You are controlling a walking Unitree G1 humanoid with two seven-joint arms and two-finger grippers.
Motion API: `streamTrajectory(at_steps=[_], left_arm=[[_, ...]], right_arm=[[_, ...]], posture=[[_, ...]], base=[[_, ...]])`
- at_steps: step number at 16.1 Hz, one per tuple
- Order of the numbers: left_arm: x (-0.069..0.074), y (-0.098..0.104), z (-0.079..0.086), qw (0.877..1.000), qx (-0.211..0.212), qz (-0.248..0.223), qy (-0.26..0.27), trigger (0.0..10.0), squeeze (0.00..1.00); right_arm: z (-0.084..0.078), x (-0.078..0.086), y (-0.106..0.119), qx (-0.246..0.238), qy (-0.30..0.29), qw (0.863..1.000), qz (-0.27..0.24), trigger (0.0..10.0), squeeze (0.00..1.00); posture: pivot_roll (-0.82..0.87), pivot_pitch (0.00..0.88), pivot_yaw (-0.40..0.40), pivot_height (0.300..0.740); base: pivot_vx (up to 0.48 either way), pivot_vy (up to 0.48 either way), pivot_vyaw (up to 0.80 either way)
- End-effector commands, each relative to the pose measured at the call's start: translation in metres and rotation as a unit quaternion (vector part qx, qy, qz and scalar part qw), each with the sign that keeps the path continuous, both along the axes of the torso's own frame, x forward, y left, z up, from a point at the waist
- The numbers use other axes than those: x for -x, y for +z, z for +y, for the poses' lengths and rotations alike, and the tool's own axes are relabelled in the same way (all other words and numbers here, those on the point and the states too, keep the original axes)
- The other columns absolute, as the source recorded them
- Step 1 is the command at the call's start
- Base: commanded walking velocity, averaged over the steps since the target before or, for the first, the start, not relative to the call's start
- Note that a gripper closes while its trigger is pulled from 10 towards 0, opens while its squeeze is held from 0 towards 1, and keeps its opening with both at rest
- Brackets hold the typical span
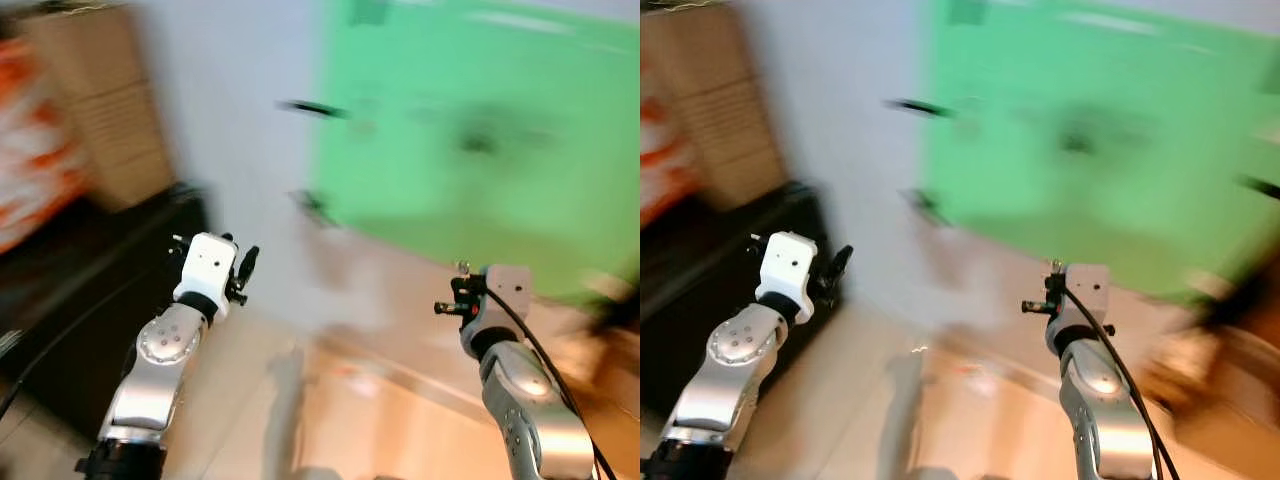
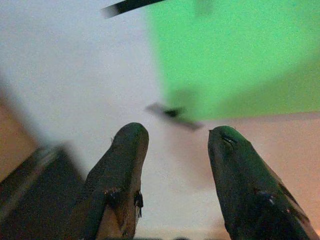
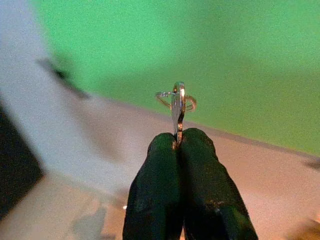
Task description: Hang keys on a hook
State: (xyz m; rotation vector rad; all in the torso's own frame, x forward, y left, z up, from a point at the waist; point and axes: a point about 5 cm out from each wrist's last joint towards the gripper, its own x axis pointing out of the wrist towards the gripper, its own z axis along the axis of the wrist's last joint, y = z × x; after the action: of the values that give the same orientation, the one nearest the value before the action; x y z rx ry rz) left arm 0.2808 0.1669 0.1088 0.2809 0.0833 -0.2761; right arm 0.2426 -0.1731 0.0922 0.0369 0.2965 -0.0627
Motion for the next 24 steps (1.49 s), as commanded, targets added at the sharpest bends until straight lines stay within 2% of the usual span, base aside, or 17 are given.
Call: streamTrajectory(at_steps=[1,6,8,9,11,14,16,19,22,24], left_arm=[[-0.001,0.005,-0.007,1.000,0.003,-0.005,-0.022,10.0,0.00],[-0.001,0.005,-0.006,1.000,0.003,-0.003,-0.031,10.0,0.00],[-0.001,0.005,-0.005,0.999,0.000,-0.002,-0.036,10.0,0.00],[-0.001,0.005,-0.005,0.999,-0.001,-0.001,-0.039,10.0,0.00],[0.000,0.005,-0.006,0.999,-0.004,-0.001,-0.045,10.0,0.00],[0.002,0.006,-0.006,0.999,-0.009,-0.001,-0.051,10.0,0.00],[0.003,0.006,-0.007,0.998,-0.021,-0.001,-0.065,10.0,0.00],[0.008,0.007,-0.013,0.993,-0.039,-0.002,-0.115,10.0,0.00],[0.009,0.010,-0.014,0.986,-0.037,0.004,-0.162,10.0,0.00],[0.010,0.011,-0.013,0.982,-0.041,0.013,-0.182,10.0,0.00]], right_arm=[[-0.001,-0.004,0.008,0.004,0.003,1.000,-0.022,10.0,0.00],[0.008,-0.003,0.011,0.005,0.035,0.999,-0.037,10.0,0.00],[0.017,-0.003,0.015,-0.008,0.074,0.996,-0.047,10.0,0.00],[0.020,-0.003,0.016,0.002,0.102,0.993,-0.050,10.0,0.00],[0.026,-0.003,0.020,0.018,0.135,0.989,-0.056,10.0,0.00],[0.035,-0.002,0.024,0.006,0.172,0.983,-0.066,10.0,0.00],[0.041,-0.001,0.029,-0.013,0.190,0.979,-0.078,10.0,0.00],[0.048,0.000,0.034,-0.001,0.217,0.972,-0.086,10.0,0.00],[0.057,0.002,0.046,0.024,0.238,0.966,-0.095,10.0,0.00],[0.055,-0.002,0.052,0.040,0.233,0.967,-0.093,10.0,0.00]], posture=[[-0.01,0.000,-0.030,0.740],[-0.01,0.000,-0.018,0.740],[-0.01,0.000,-0.013,0.740],[0.00,0.000,-0.011,0.740],[0.00,0.000,-0.012,0.740],[0.01,0.000,-0.012,0.740],[0.01,0.000,-0.010,0.740],[0.01,0.000,-0.003,0.740],[0.01,0.000,0.004,0.740],[0.01,0.000,0.006,0.740]], base=[[0.379,0.000,-0.52],[0.400,0.000,0.00],[0.403,0.000,0.00],[0.405,0.000,0.00],[0.399,0.000,0.80],[0.386,0.000,0.80],[0.313,0.000,0.00],[0.000,0.000,0.00],[0.000,0.000,0.00],[0.000,0.000,0.00]])
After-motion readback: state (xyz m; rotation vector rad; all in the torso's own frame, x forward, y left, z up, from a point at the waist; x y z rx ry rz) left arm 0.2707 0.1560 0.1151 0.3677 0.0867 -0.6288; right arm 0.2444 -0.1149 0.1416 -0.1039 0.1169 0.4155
